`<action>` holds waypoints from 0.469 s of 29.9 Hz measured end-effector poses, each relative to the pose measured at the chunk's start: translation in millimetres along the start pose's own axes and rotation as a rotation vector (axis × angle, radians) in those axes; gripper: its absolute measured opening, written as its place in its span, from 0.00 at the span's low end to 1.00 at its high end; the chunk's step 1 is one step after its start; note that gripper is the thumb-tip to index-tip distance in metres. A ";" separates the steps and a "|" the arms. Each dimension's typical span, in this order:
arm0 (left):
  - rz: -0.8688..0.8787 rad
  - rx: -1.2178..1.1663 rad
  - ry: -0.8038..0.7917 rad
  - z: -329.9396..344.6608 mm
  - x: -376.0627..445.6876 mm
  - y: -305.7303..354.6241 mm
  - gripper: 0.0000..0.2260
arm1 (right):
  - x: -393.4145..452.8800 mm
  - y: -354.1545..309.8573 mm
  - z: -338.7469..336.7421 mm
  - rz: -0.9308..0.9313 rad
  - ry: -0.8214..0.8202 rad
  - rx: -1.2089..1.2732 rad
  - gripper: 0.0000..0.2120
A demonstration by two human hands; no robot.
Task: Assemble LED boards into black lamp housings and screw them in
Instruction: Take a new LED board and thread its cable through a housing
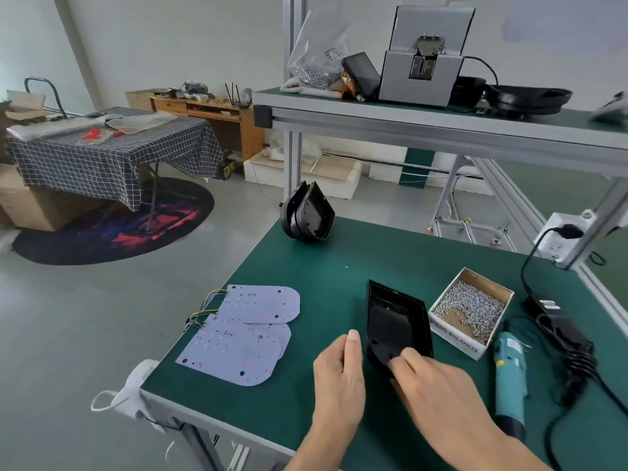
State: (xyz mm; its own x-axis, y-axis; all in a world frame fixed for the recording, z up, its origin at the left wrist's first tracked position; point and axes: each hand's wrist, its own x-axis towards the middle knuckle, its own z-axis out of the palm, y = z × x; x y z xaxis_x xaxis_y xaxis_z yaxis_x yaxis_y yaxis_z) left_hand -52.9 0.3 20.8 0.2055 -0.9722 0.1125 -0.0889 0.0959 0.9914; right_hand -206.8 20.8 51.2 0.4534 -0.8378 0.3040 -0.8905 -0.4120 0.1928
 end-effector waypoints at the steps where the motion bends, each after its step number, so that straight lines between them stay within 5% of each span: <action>1: 0.004 0.003 0.016 -0.1 -0.1 -0.2 0.22 | -4.9 -5.1 -1.0 -0.023 -0.027 -0.007 0.25; 10: -0.076 0.036 0.038 -5.1 -2.0 5.2 0.21 | -12.1 -21.8 0.5 0.108 -0.016 0.167 0.13; 14: 0.052 0.395 0.105 -30.3 5.4 12.3 0.11 | 2.6 -23.7 -6.1 0.135 0.118 0.313 0.09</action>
State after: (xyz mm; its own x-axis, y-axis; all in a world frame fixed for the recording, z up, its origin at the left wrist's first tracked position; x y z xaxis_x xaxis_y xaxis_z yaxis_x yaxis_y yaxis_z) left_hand -23.4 2.8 35.6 0.2876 -0.9390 0.1883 -0.4647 0.0351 0.8848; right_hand -184.3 30.6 53.2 0.3156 -0.8528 0.4160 -0.9024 -0.4053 -0.1463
